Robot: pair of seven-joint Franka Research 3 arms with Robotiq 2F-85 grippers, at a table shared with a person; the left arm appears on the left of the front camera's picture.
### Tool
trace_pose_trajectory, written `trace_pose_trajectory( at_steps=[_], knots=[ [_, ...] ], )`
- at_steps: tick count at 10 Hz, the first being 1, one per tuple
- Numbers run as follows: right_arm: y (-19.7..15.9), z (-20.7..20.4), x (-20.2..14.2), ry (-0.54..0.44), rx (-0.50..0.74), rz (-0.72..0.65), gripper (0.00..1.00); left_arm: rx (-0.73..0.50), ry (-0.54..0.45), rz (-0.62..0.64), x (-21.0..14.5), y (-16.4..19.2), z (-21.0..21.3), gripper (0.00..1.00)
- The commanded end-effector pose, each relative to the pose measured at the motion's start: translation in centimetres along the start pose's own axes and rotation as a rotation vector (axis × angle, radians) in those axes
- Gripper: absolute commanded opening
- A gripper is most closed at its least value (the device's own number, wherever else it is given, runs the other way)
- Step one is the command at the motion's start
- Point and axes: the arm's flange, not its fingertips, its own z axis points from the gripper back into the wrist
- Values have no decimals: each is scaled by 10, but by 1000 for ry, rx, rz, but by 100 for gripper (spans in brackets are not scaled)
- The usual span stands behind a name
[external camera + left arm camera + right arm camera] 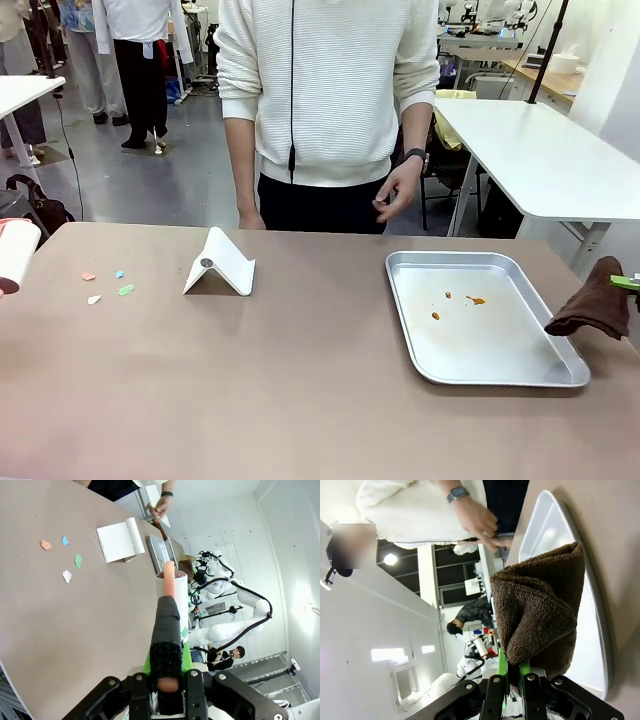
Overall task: Clean the surface of the table.
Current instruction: If a person points to the right, clean the right side of the table with your right hand, and if they point to the left, clean the left side with your left hand.
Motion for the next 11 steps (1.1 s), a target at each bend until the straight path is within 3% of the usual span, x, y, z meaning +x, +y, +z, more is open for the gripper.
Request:
trace_pose_trajectory(
  at_steps=[1,8,9,11],
  knots=[
    [5,3,-1,-1,-2,-4,0,4,8,-20,-2,-4,0,0],
    [5,3,-1,-1,-2,-4,0,4,8,-20,-2,-4,0,0],
    [0,0,0,0,0,0,10,4,8,-20,-2,-4,0,0],
    [22,-15,-5,39,-66,83,10,4,8,-20,-2,-4,0,0]
  ],
)
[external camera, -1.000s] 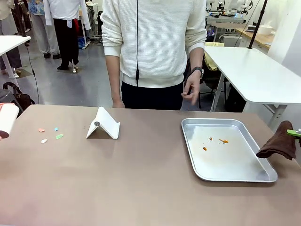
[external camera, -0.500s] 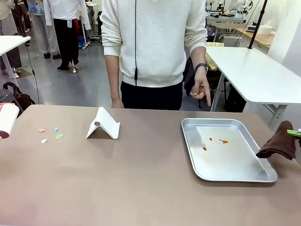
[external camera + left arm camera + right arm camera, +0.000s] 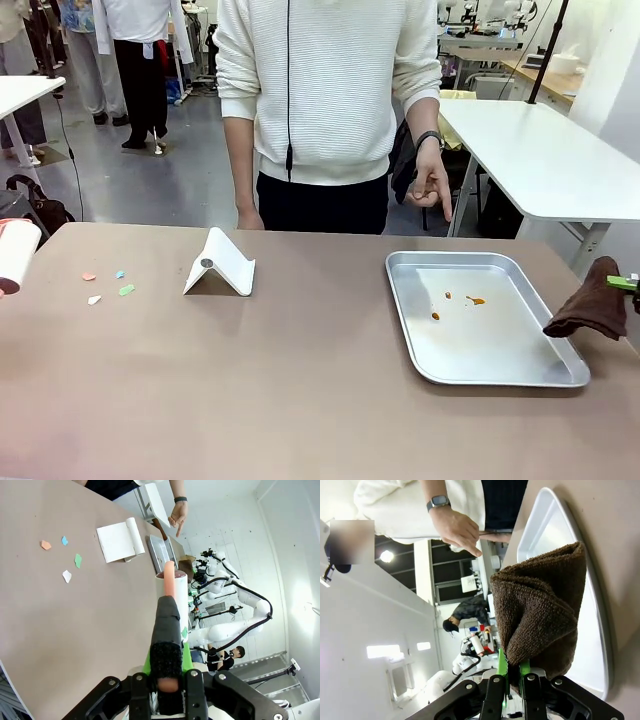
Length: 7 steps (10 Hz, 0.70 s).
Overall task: Clean the surface of the table.
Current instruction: If a person points to the right, clean the right side of the table with your right hand, and if they point to the left, clean the left side with your left hand.
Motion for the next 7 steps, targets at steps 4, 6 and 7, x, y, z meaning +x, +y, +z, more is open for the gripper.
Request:
trace_pose_trajectory(
  at_steps=[4,6,7],
  knots=[
    [79,-65,0,154,-242,264,10,4,8,-19,-2,-4,0,0],
    [108,-89,1,203,-407,356,10,4,8,-19,-2,-4,0,0],
    [123,-102,6,248,-539,383,10,4,8,-19,-2,-4,0,0]
  ],
)
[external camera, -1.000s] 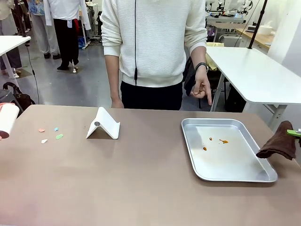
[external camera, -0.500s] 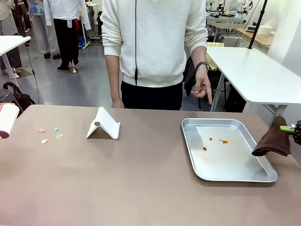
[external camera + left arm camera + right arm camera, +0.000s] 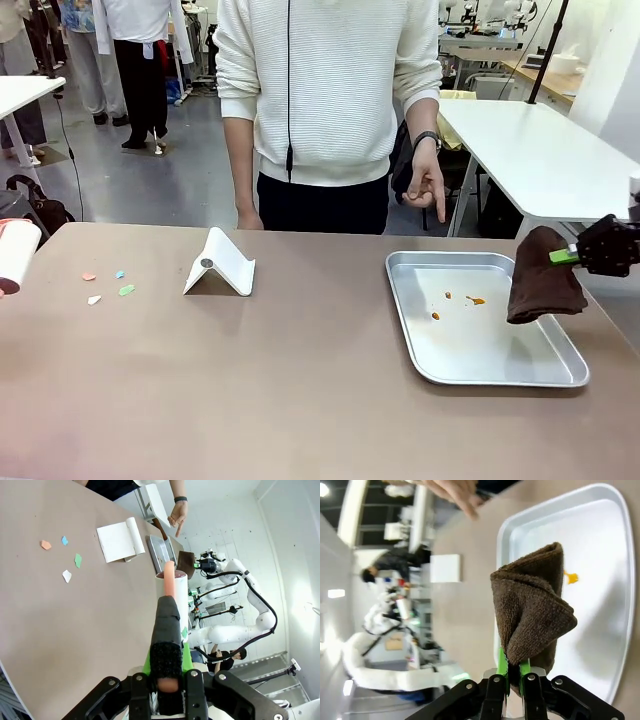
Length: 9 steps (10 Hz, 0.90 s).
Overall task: Clean the surface of the table.
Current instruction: If a person points to the right, clean the right side of the table with your right hand, and if they point to the left, clean the left side with your left hand.
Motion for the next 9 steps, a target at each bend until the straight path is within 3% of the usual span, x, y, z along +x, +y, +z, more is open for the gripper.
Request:
trace_pose_trajectory(
  at_steps=[1,5,6,9],
  knots=[
    [25,-5,20,96,-239,12,10,3,8,-19,-2,-4,0,0],
    [64,-43,48,54,-617,13,10,3,8,-19,-2,-4,0,0],
    [65,-54,55,26,-677,12,10,3,8,-19,-2,-4,0,0],
    [59,-94,63,82,-740,56,10,3,8,-19,-2,-4,0,0]
  ],
)
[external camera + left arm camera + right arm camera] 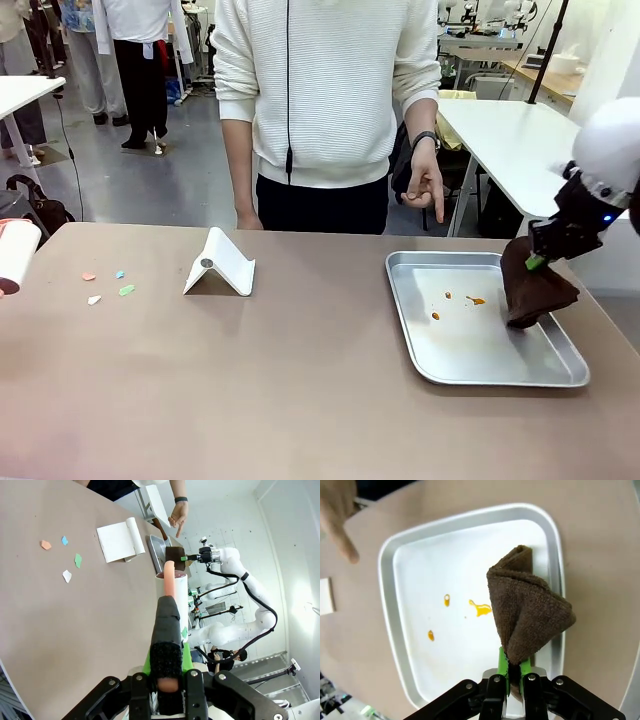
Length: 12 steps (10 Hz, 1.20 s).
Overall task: Clean the surface of the table.
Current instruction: If a person points to the right, clean the right side of the table with your right hand, and if they point to the left, clean the left side with your left hand.
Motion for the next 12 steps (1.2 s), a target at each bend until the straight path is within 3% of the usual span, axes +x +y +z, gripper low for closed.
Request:
trace_pose_trajectory(
  at_steps=[1,2,3,7,12],
  knots=[
    [17,-17,13,15,-36,9,10,3,7,-18,-2,-4,0,0],
    [25,-28,15,20,-25,23,10,3,7,-18,-2,-4,0,0],
    [32,-40,17,34,-12,23,0,3,7,-18,-2,-4,0,0],
    [46,-78,26,71,42,-16,0,3,7,-18,-2,-4,0,0],
    [61,-114,22,111,286,-51,0,3,7,-18,-2,-4,0,0]
  ],
)
